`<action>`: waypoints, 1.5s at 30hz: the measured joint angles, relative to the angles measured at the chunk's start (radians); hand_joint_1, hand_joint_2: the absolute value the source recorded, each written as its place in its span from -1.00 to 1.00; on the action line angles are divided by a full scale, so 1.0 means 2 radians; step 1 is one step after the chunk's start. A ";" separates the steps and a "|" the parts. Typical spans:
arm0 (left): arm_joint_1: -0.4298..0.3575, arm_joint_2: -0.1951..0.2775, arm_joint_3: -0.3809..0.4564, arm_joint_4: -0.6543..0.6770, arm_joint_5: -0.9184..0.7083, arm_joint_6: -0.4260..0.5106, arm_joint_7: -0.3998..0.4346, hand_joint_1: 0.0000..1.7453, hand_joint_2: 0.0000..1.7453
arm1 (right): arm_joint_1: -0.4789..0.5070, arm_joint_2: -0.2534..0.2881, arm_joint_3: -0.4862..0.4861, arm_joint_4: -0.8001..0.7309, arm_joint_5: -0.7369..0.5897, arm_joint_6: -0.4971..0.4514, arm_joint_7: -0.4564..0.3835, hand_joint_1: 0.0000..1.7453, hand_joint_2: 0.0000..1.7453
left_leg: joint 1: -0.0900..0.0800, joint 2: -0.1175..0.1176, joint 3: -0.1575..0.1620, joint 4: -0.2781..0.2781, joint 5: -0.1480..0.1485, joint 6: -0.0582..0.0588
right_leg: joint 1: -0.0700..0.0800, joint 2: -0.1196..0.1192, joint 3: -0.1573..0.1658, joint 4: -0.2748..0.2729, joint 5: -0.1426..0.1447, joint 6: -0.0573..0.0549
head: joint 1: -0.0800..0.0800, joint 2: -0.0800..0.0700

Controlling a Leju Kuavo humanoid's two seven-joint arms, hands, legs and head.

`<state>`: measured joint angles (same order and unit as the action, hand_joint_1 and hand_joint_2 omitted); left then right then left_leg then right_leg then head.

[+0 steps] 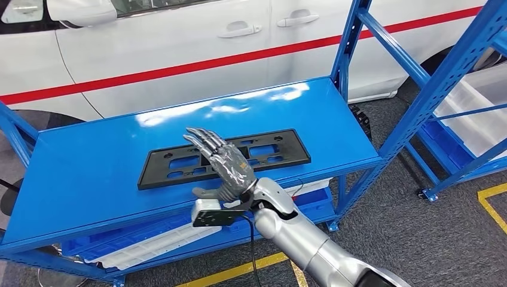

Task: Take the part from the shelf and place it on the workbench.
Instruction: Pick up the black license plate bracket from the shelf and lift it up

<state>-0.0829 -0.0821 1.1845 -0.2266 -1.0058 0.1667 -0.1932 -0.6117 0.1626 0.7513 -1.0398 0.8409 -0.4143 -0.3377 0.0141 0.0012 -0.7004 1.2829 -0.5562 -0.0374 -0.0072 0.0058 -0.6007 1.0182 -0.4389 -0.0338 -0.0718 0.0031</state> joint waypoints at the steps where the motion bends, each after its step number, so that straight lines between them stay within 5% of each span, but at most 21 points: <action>1: 0.000 0.001 0.000 0.000 -0.001 0.000 0.000 -1.00 -1.00 | -0.012 0.009 0.005 0.018 0.028 -0.015 0.018 -1.00 1.00 | 0.000 0.000 0.012 -0.027 0.017 0.001 | 0.000 0.000 0.000 0.001 0.000 0.000 | 0.000 0.000; 4: -0.002 0.004 0.000 0.000 -0.003 0.001 0.000 -1.00 -1.00 | -0.048 0.035 0.019 0.079 0.103 -0.042 0.070 -1.00 1.00 | -0.002 0.000 0.055 -0.121 0.055 0.008 | 0.003 0.001 0.000 0.003 -0.001 0.004 | 0.000 0.000; 9: -0.001 0.005 0.000 0.000 -0.002 0.003 0.001 -1.00 -1.00 | -0.077 0.068 0.032 0.176 0.156 -0.070 0.103 -1.00 1.00 | -0.001 -0.002 0.061 -0.139 0.060 0.021 | 0.004 0.000 -0.006 0.013 -0.010 0.016 | 0.000 0.000; 12: -0.001 0.005 0.000 0.000 -0.002 0.003 0.001 -1.00 -1.00 | -0.085 0.076 0.034 0.206 0.159 -0.073 0.105 -1.00 1.00 | 0.000 -0.001 0.062 -0.141 0.061 0.027 | 0.001 0.000 -0.046 0.099 -0.054 0.023 | 0.000 0.000; 14: -0.001 0.005 0.000 0.000 -0.002 0.003 0.001 -1.00 -1.00 | -0.085 0.077 0.035 0.221 0.160 -0.074 0.105 -1.00 1.00 | 0.000 -0.001 0.062 -0.140 0.061 0.027 | 0.000 -0.001 -0.071 0.146 -0.065 0.025 | 0.000 0.000; 16: 0.000 0.005 0.000 0.000 -0.002 0.003 0.001 -1.00 -1.00 | -0.087 0.078 0.036 0.230 0.162 -0.074 0.107 -1.00 1.00 | 0.000 -0.002 0.063 -0.139 0.059 0.026 | -0.001 -0.001 -0.060 0.119 -0.039 0.024 | 0.000 0.000; 19: 0.000 0.005 0.000 0.000 -0.002 0.003 0.001 -1.00 -1.00 | -0.093 0.084 0.038 0.242 0.175 -0.080 0.118 -1.00 1.00 | -0.002 -0.002 0.064 -0.136 0.055 0.021 | 0.001 -0.001 -0.015 0.022 0.002 0.017 | 0.000 0.000; 24: -0.001 0.005 0.000 0.000 -0.003 0.004 0.001 -1.00 -1.00 | -0.097 0.090 0.043 0.256 0.189 -0.079 0.143 -1.00 1.00 | -0.001 -0.002 0.061 -0.129 0.047 0.008 | 0.002 -0.001 -0.005 -0.001 0.004 0.004 | 0.000 0.000; 28: 0.000 0.005 0.000 0.000 -0.004 0.004 0.001 -1.00 -1.00 | -0.100 0.095 0.051 0.266 0.187 -0.063 0.149 -1.00 1.00 | 0.001 -0.002 0.009 -0.019 -0.007 0.000 | 0.000 -0.002 -0.003 -0.004 0.005 -0.001 | 0.000 0.000; 30: 0.001 0.006 0.000 0.000 -0.004 0.004 0.001 -1.00 -1.00 | -0.100 0.095 0.054 0.276 0.185 -0.053 0.149 -1.00 1.00 | 0.001 -0.002 -0.004 0.003 -0.004 -0.002 | 0.001 -0.002 -0.003 -0.004 0.004 -0.001 | 0.000 0.000; 34: 0.001 0.007 0.000 0.000 -0.006 0.002 0.001 -1.00 -1.00 | -0.104 0.094 0.054 0.293 0.178 -0.046 0.140 -1.00 1.00 | 0.002 -0.002 0.047 -0.111 0.056 0.002 | 0.002 0.001 -0.002 0.000 0.001 0.004 | 0.000 0.000; 38: 0.002 0.007 0.000 0.000 -0.007 0.002 0.001 -1.00 -1.00 | -0.109 0.093 0.054 0.304 0.177 -0.044 0.137 -1.00 1.00 | 0.000 -0.003 0.055 -0.135 0.060 0.015 | 0.003 0.002 -0.004 0.002 0.000 0.014 | 0.000 0.000; 40: 0.002 0.007 0.000 0.000 -0.007 0.001 0.001 -1.00 -1.00 | -0.113 0.093 0.054 0.307 0.177 -0.042 0.138 -1.00 1.00 | 0.002 -0.002 0.056 -0.137 0.063 0.021 | 0.002 0.001 -0.013 0.022 -0.014 0.019 | 0.000 0.000; 43: 0.001 0.008 0.000 0.000 -0.008 -0.001 0.000 -1.00 -1.00 | -0.116 0.089 0.054 0.313 0.190 -0.034 0.145 -1.00 1.00 | 0.001 -0.002 0.056 -0.138 0.063 0.026 | 0.001 0.000 -0.056 0.114 -0.058 0.023 | 0.000 0.000; 45: 0.002 0.008 0.000 0.000 -0.009 -0.001 -0.001 -1.00 -1.00 | -0.115 0.085 0.054 0.317 0.212 -0.027 0.157 -1.00 1.00 | 0.001 -0.002 0.056 -0.137 0.062 0.027 | 0.001 0.000 -0.072 0.145 -0.062 0.023 | 0.000 0.000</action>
<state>-0.0793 -0.0666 1.1851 -0.2266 -1.0230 0.1647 -0.1962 -0.8421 0.3321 0.8600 -0.4053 1.2657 -0.4691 -0.0244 0.0164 -0.0028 -0.5882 1.0085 -0.4313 0.0158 -0.0060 0.0056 -0.7437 1.3076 -0.5624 0.0129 -0.0718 0.0031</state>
